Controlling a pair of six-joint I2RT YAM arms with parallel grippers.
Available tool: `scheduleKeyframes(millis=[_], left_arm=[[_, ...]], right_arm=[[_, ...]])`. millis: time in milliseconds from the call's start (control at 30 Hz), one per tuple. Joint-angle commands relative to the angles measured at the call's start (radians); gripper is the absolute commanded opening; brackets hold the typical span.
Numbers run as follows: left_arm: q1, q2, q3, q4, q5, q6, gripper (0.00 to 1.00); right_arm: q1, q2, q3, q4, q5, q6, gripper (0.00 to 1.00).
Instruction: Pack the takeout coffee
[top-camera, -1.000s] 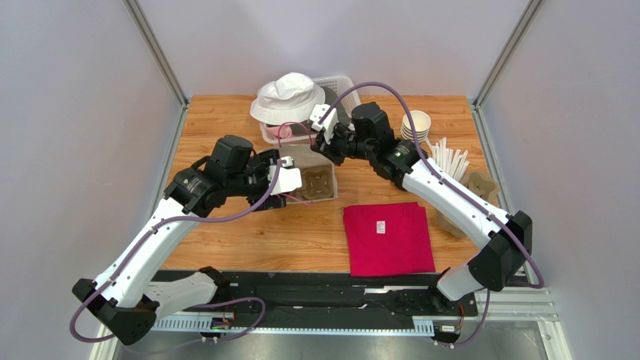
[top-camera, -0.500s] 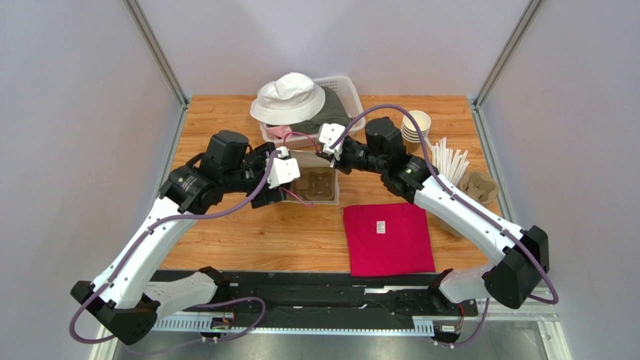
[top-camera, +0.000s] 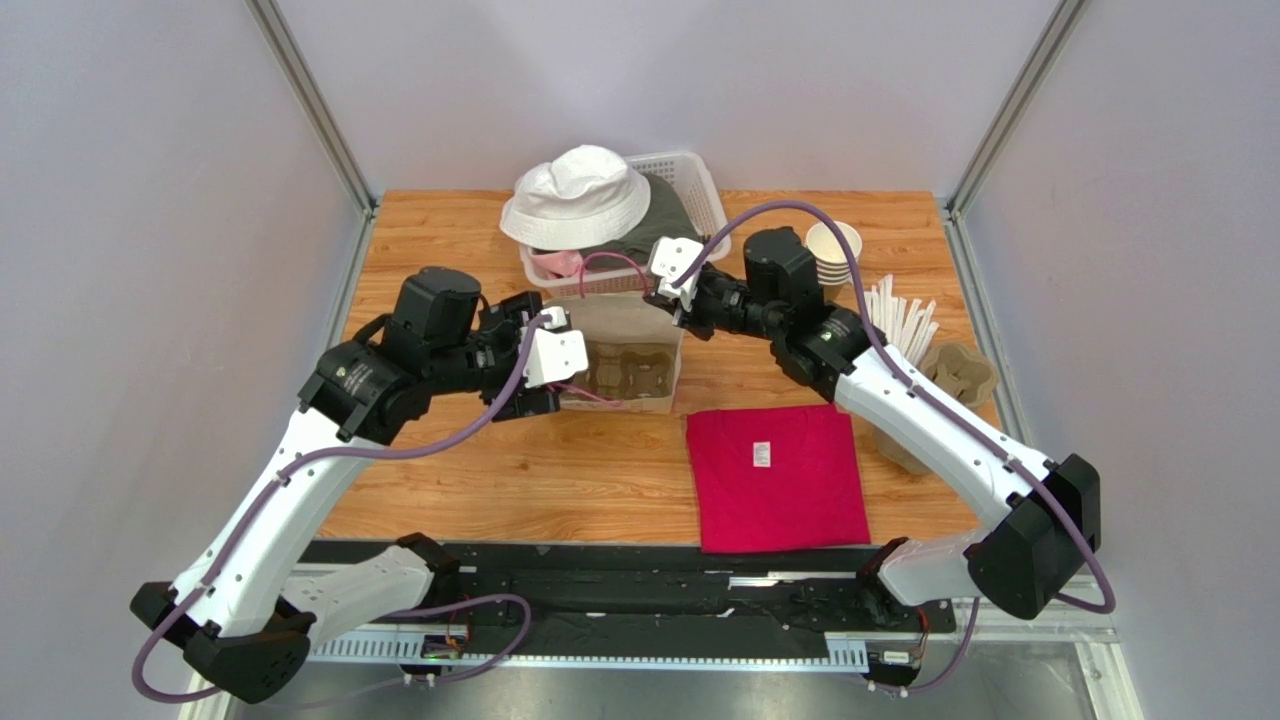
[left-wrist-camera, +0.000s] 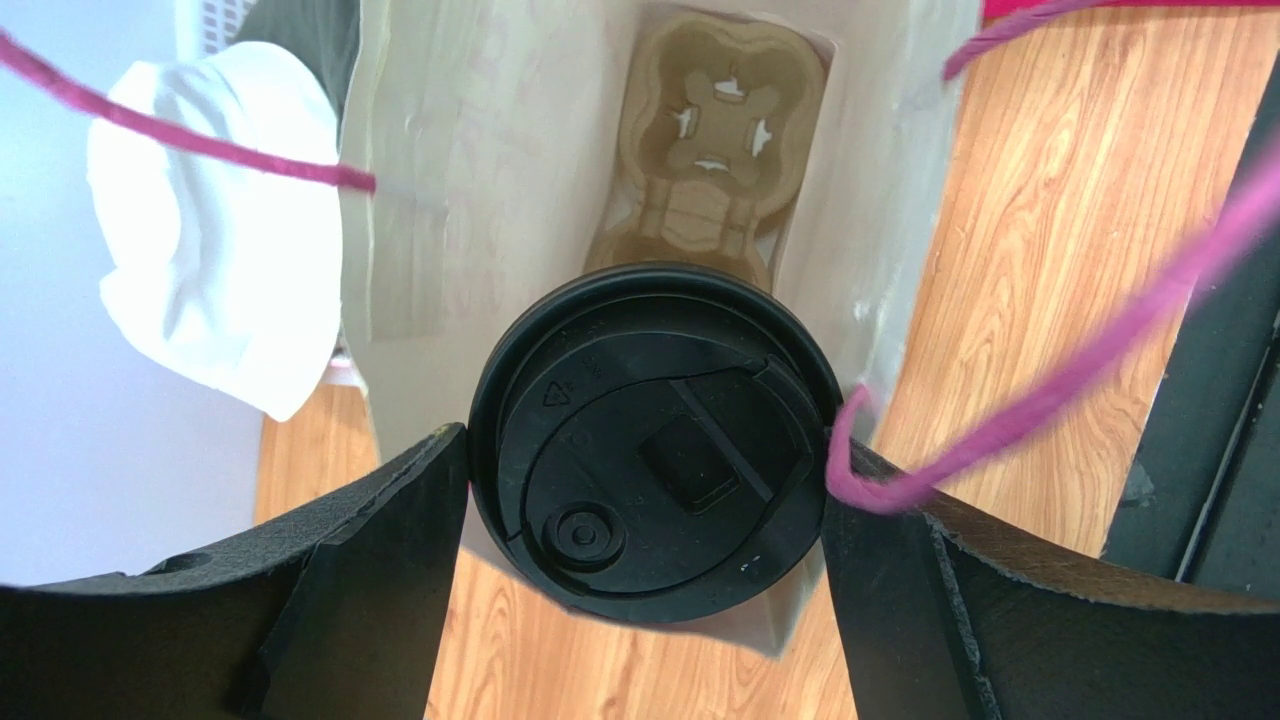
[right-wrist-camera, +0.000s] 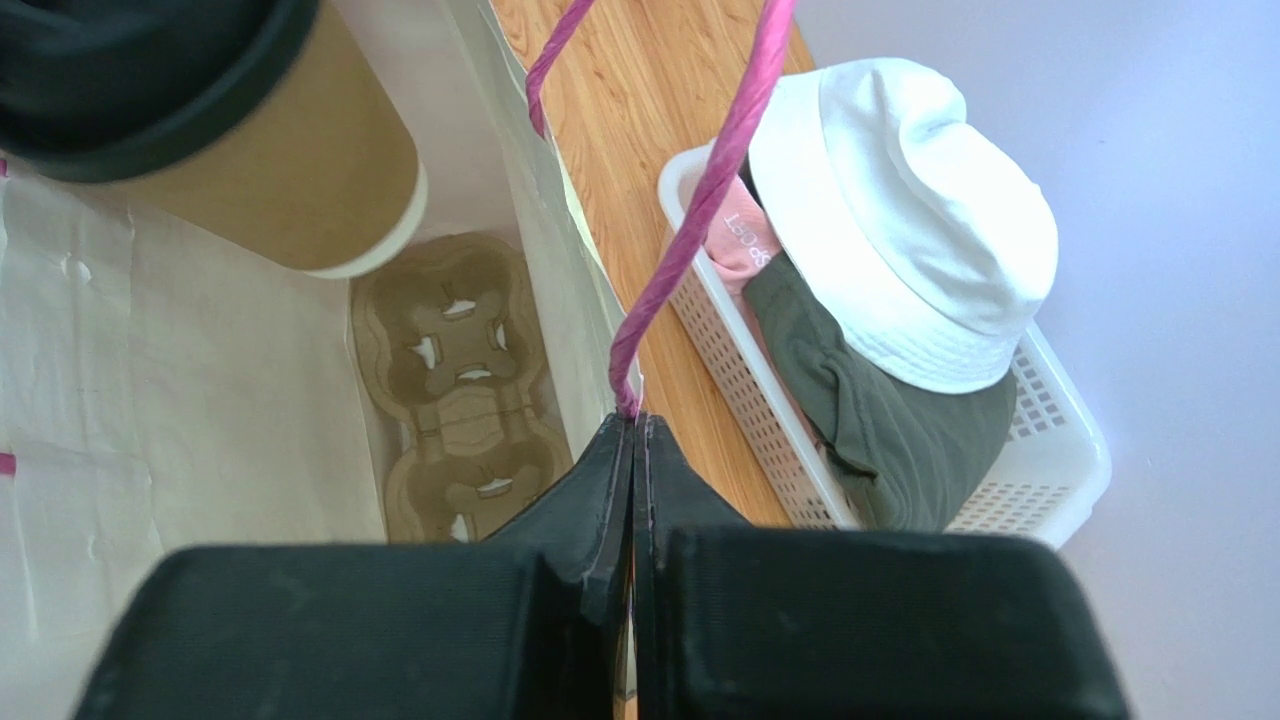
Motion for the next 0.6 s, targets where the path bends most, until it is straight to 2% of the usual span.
scheduleKeyframes(millis=[0,200,433,567], left_arm=[[0.003,-0.026,0.058,-0.012,0.026,0.030,0.27],[0.003,0.014,0.090,0.018,0.038,-0.014,0.27],[0.003,0.070,0.095,0.075,0.068,-0.070,0.27],[-0.012,0.071,0.026,0.162,0.041,-0.002,0.27]], right_arm=[[-0.012,-0.019,0.023,0.039,-0.027,-0.009,0.00],[-0.004,-0.047,0.005,0.035,-0.095,-0.035,0.00],[0.042,-0.047,0.012,0.013,-0.086,-0.052,0.00],[0.055,-0.049,0.025,-0.005,-0.084,-0.021,0.00]])
